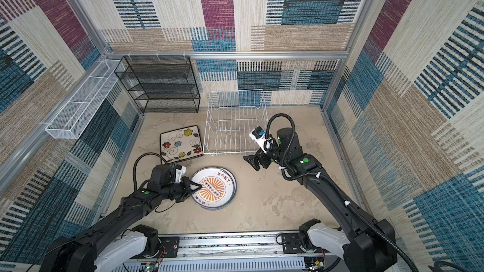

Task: Unload the plates from the dish rack
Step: Place the plate among the plates.

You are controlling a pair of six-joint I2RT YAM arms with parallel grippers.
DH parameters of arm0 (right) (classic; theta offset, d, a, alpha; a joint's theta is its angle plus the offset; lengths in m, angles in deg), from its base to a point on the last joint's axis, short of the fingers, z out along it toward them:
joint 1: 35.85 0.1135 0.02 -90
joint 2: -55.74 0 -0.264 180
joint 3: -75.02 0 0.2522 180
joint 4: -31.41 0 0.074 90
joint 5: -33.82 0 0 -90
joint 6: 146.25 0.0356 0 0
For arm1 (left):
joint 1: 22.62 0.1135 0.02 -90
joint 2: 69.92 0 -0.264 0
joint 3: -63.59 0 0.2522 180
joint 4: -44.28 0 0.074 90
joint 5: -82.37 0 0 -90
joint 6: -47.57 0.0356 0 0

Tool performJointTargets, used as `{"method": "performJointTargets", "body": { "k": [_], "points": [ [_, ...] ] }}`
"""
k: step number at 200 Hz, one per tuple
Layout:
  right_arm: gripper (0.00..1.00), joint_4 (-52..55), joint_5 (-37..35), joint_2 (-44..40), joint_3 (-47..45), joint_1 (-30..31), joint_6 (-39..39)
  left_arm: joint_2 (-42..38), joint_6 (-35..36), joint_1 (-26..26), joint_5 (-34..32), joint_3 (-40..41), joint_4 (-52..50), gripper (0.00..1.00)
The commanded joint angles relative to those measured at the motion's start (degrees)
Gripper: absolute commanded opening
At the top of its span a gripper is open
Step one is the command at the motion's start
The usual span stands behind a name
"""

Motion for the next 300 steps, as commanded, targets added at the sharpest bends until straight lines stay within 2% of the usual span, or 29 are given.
{"method": "performJointTargets", "body": {
  "k": [1,13,60,75,105,146,253,300],
  "points": [
    [1.00,0.1,0.6,0.6,0.0,0.1,-1.9,0.7,0.1,0.1,-0.3,-0.4,2.3,0.14],
    [1.00,-0.2,0.4,0.8,-0.1,0.1,-2.0,1.1,0.1,0.0,-0.7,-0.6,1.6,0.18],
    [1.00,-3.4,0.4,0.9,-0.3,0.1,-0.5,2.8,2.9,0.1,-0.9,-4.0,-5.3,0.43],
    [1.00,-3.6,0.3,0.8,-0.2,0.1,-0.4,2.5,3.8,0.0,-5.0,-5.8,-10.2,0.49],
    [1.00,-4.4,-0.1,0.5,-0.5,0.1,0.8,1.5,5.4,0.2,-8.0,-8.9,-16.9,0.60],
    [1.00,-5.7,-0.2,0.0,-1.3,0.1,2.1,2.1,7.4,0.1,-10.7,-12.0,-23.0,0.61],
    [1.00,-5.2,-1.2,-1.4,-3.0,0.1,1.5,9.2,11.1,0.0,-10.3,-16.7,-23.8,0.59],
    [1.00,-8.2,-2.0,-2.2,-4.7,0.2,3.5,7.8,11.0,0.1,-12.4,-17.0,-25.6,0.59]
  ]
}}
